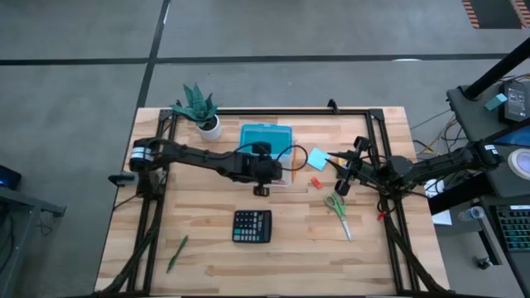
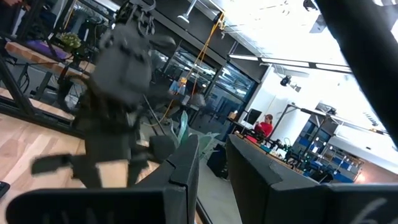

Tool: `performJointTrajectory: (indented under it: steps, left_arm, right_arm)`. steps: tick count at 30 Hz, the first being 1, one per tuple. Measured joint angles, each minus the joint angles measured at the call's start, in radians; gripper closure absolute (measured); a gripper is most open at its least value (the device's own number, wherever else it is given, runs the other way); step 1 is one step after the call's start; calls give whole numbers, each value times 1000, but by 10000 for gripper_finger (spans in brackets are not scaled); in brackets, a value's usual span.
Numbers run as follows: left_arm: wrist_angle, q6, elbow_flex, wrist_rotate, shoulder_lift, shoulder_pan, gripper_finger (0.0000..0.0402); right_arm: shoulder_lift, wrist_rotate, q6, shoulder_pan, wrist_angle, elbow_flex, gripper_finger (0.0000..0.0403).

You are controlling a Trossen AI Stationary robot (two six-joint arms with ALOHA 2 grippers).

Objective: Pack school essentials
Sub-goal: Put the orange eraser into the supply box

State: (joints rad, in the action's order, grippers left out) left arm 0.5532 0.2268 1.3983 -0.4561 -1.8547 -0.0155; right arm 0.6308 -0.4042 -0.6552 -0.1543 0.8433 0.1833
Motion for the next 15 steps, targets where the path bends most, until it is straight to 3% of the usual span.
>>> performJointTrajectory:
  steps: [10,15]
  left_arm:
    - [-59,-116,-24,-3,86,-195,276]
    - [-86,-116,-44,-4,113,-257,276]
  right_arm:
    - [12,-27,56,0,-25,42,330]
    - [55,-25,175,0,-260,170,330]
